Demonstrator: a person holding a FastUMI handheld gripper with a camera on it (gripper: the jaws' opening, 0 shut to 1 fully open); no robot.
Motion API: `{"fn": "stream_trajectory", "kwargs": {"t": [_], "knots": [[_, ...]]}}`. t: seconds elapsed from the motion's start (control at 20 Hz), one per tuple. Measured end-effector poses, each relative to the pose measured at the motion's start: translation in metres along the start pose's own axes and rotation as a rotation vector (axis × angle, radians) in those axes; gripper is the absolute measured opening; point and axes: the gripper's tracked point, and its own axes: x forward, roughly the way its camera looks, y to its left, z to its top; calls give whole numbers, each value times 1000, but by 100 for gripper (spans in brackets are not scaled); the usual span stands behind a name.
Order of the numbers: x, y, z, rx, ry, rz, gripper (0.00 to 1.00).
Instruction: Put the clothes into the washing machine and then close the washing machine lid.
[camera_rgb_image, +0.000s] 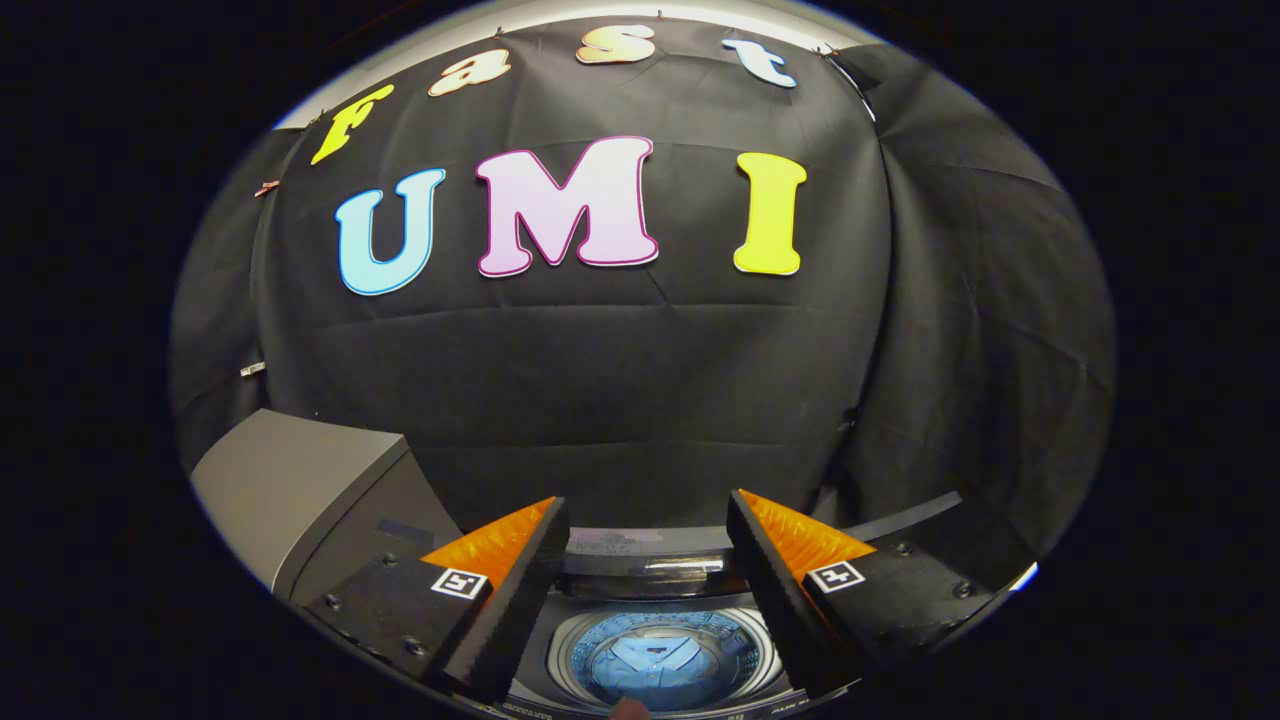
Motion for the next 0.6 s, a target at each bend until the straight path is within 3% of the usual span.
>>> {"fn": "stream_trajectory", "kwargs": {"t": [0.4,0.6], "knots": [[-4,2,-13,-2,4,-9,100],[-4,8,-64,0,131,-1,100]]}}
